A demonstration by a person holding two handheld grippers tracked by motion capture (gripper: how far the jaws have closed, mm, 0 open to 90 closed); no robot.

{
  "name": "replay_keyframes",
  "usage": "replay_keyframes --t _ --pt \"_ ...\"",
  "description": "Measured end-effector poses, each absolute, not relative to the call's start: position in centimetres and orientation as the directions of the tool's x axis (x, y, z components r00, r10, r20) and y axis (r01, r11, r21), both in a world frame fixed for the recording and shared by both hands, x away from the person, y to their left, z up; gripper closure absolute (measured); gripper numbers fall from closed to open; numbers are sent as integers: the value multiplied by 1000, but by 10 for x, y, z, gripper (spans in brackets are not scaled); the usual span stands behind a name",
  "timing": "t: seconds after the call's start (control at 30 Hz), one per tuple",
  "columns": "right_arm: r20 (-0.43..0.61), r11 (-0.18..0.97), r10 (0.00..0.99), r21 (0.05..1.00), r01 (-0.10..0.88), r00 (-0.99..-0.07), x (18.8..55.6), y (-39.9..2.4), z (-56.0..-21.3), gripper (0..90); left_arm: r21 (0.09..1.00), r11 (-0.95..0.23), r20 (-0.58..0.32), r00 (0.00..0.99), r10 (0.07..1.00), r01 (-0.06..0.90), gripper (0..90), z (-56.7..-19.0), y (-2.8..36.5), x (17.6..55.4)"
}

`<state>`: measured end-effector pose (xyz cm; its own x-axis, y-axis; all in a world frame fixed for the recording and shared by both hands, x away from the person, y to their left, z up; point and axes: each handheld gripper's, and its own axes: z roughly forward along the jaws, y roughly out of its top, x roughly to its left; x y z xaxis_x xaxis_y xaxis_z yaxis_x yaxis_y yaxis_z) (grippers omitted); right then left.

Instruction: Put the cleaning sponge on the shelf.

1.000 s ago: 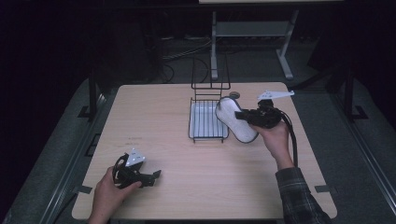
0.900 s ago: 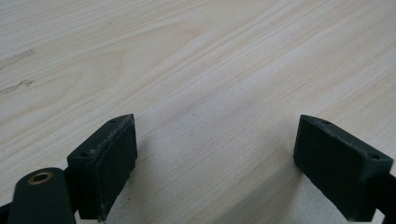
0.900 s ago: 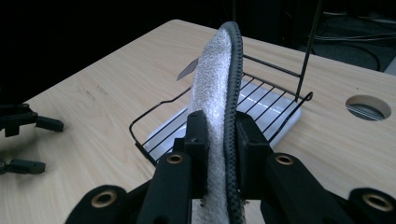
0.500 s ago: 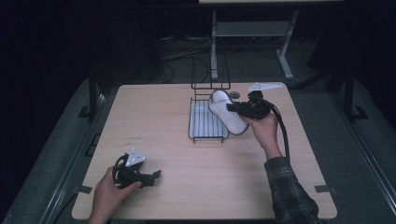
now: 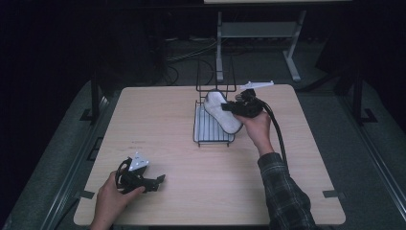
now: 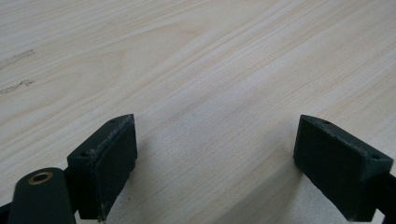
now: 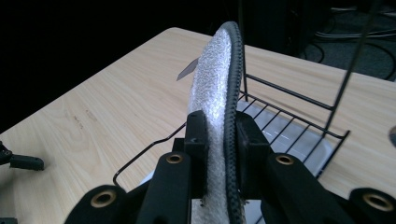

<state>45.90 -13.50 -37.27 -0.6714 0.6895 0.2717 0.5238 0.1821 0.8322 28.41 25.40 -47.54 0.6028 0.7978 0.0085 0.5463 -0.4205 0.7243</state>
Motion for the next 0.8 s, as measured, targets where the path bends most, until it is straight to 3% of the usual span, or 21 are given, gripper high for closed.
replay_keyframes --t 0.8 --pt "318 202 673 789 581 -667 473 -112 -402 762 724 -421 10 602 798 546 127 -475 254 284"
